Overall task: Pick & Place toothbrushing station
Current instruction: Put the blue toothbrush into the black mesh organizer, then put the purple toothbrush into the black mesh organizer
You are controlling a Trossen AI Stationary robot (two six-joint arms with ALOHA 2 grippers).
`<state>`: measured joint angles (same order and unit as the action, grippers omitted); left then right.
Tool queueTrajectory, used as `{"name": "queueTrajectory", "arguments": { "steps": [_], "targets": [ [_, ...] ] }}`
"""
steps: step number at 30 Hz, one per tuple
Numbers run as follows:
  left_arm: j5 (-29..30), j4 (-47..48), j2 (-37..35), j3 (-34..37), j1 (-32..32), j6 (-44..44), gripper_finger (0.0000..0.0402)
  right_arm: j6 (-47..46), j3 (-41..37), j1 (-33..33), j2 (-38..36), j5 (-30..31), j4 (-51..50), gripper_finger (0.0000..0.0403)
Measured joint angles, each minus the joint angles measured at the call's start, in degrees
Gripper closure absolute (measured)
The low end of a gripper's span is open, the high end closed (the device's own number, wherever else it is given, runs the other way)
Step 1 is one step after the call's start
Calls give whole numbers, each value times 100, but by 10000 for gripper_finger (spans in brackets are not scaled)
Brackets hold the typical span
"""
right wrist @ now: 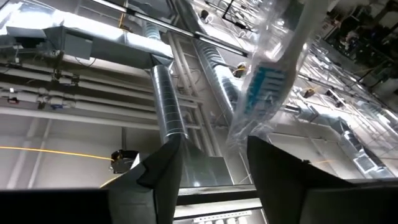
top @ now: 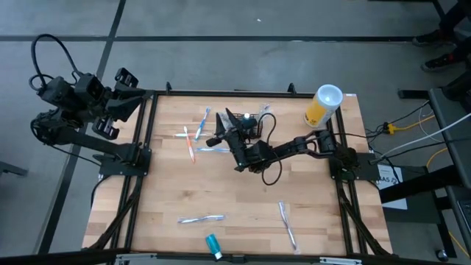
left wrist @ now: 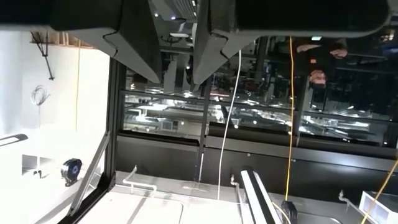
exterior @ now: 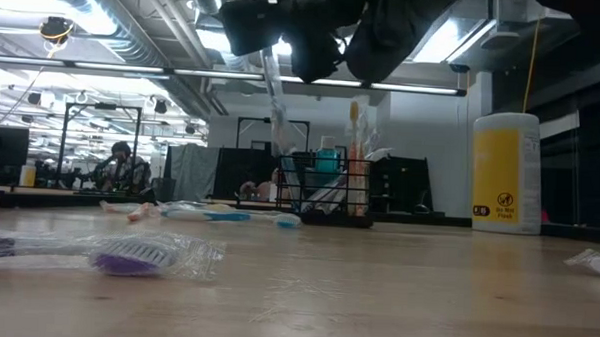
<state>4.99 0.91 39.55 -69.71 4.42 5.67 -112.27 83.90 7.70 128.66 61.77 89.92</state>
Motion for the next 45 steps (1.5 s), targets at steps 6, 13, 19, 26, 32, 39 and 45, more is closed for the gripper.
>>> {"name": "queueTrajectory", "arguments": {
  "steps": [6, 13, 19, 26, 32, 39, 45],
  "targets": [
    [-206, -161, 2, 0, 1, 3, 313, 48, 0, -2, 18, 148, -2, 217],
    [-292, -280, -2, 2, 1, 7, 313, -126, 0, 99, 118, 1152, -54, 217],
    [-295, -273, 0, 2, 1, 25, 313, -127, -2, 98, 118, 1559, -69, 217],
    [-295, -281, 2, 2, 1, 52, 313, -79, -2, 94, 118, 1334, -212, 217],
    [-294, -293, 2, 2, 1, 61, 313, 46, -4, 117, 118, 1912, -177, 217],
    [-293, -231, -2, 2, 1, 107, 313, 67, -7, 140, 100, 1236, -8, 217],
    [-302, -42, -19, 2, 1, 104, 313, 1494, -11, -4, -348, -1659, -8, 217]
  ]
}}
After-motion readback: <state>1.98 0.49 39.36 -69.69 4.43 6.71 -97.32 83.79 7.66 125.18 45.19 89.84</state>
